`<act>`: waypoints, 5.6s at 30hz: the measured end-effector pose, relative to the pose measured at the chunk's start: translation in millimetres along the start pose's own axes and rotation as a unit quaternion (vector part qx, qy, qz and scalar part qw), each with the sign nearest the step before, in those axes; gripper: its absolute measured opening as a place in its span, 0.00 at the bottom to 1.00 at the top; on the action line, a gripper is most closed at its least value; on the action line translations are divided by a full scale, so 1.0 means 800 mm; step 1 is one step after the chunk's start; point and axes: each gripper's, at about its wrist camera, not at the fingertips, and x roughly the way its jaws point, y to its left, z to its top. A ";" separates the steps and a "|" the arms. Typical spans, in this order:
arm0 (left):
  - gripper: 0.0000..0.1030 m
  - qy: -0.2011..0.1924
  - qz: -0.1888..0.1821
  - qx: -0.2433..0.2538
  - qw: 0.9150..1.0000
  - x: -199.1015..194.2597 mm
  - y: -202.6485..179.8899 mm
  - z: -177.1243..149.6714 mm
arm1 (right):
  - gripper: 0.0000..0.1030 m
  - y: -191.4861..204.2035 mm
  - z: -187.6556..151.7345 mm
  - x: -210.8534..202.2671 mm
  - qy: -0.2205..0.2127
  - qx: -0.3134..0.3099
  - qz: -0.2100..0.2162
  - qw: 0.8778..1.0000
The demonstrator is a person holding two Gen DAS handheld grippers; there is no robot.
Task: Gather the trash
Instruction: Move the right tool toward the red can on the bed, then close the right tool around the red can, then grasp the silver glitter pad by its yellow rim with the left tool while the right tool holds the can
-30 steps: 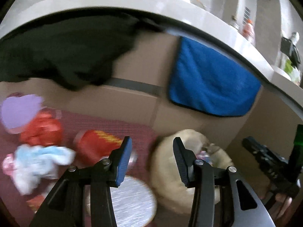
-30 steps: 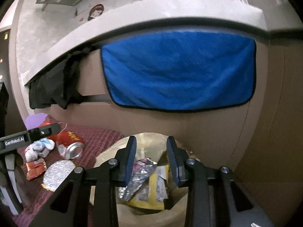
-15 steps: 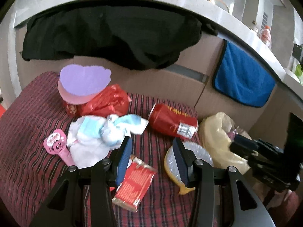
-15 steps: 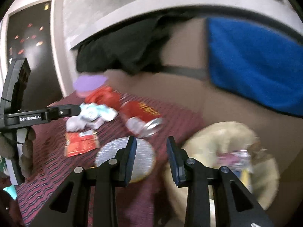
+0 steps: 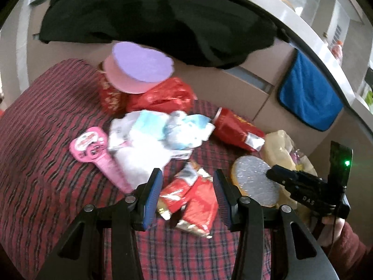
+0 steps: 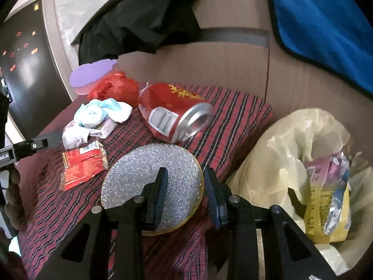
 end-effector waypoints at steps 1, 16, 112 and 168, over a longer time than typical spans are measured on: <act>0.45 -0.001 0.001 -0.002 1.000 -0.002 0.004 0.000 | 0.30 0.000 -0.002 0.001 0.001 0.004 0.001 1.000; 0.45 -0.014 -0.007 -0.008 1.000 -0.017 0.008 0.000 | 0.21 0.018 -0.015 -0.012 0.006 0.041 0.027 0.999; 0.45 0.034 -0.078 -0.022 0.996 0.023 0.016 0.028 | 0.52 -0.079 0.120 0.059 -0.077 0.054 0.016 0.995; 0.41 0.083 -0.151 -0.116 0.978 0.016 -0.008 0.007 | 0.42 0.026 -0.042 -0.044 -0.032 0.050 0.121 0.991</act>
